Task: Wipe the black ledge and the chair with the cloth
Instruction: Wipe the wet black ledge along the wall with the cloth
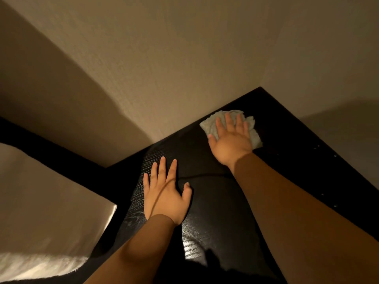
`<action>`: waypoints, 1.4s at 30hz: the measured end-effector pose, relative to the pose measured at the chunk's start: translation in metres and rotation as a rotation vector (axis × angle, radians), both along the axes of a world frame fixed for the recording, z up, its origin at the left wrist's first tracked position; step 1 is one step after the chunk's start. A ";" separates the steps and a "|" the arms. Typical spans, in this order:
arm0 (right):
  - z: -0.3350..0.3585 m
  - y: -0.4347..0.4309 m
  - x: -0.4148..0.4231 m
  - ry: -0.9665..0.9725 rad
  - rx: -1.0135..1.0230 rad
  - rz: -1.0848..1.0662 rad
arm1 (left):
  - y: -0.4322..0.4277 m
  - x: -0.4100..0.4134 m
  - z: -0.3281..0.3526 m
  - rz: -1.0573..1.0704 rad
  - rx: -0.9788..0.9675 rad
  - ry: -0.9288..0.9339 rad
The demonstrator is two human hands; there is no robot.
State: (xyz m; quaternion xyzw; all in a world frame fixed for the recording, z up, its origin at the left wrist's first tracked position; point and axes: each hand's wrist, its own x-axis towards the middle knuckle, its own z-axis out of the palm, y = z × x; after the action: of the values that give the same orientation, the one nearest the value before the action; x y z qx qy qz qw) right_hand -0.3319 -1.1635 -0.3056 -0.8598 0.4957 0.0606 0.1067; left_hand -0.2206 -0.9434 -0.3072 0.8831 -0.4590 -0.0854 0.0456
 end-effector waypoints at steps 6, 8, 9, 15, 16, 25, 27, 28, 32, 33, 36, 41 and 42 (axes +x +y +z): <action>0.003 0.048 -0.005 -0.025 0.032 0.502 | 0.001 0.000 0.001 -0.004 -0.008 0.014; -0.002 0.021 -0.019 0.070 -0.017 0.457 | 0.001 0.000 0.001 -0.001 -0.011 0.012; -0.003 0.006 -0.028 0.102 -0.036 0.357 | 0.001 0.000 0.001 0.001 -0.011 0.015; 0.000 0.022 -0.057 0.058 0.011 0.034 | -0.001 0.000 0.000 -0.005 0.012 -0.002; 0.001 0.043 -0.057 0.037 0.021 0.104 | 0.000 -0.001 0.001 -0.006 0.006 -0.006; 0.003 0.029 -0.122 0.079 -0.031 0.148 | 0.001 -0.004 0.003 0.011 -0.021 0.007; 0.001 0.017 -0.138 0.023 -0.053 -0.017 | -0.001 -0.007 0.004 0.017 0.013 0.009; 0.005 0.021 -0.137 0.043 -0.039 -0.066 | -0.003 -0.009 0.006 0.026 0.035 0.013; 0.010 0.069 -0.117 0.027 0.040 0.067 | -0.029 -0.019 0.017 0.023 0.007 0.084; 0.010 0.083 -0.119 -0.012 0.039 0.168 | -0.039 -0.023 0.018 -0.045 0.001 0.098; 0.004 0.074 -0.139 -0.002 0.097 0.326 | -0.073 -0.033 0.016 -0.226 0.013 0.124; 0.003 -0.013 -0.154 0.047 -0.056 -0.014 | -0.111 -0.027 0.002 -0.252 0.016 0.075; 0.003 -0.020 -0.154 0.023 -0.027 -0.067 | -0.112 -0.027 0.000 -0.258 0.008 0.042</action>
State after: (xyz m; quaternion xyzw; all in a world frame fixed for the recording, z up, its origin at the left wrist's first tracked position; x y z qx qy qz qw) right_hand -0.4859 -1.1839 -0.3029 -0.8434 0.5260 0.0601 0.0912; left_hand -0.2474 -1.0556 -0.3076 0.8150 -0.5674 -0.1109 0.0402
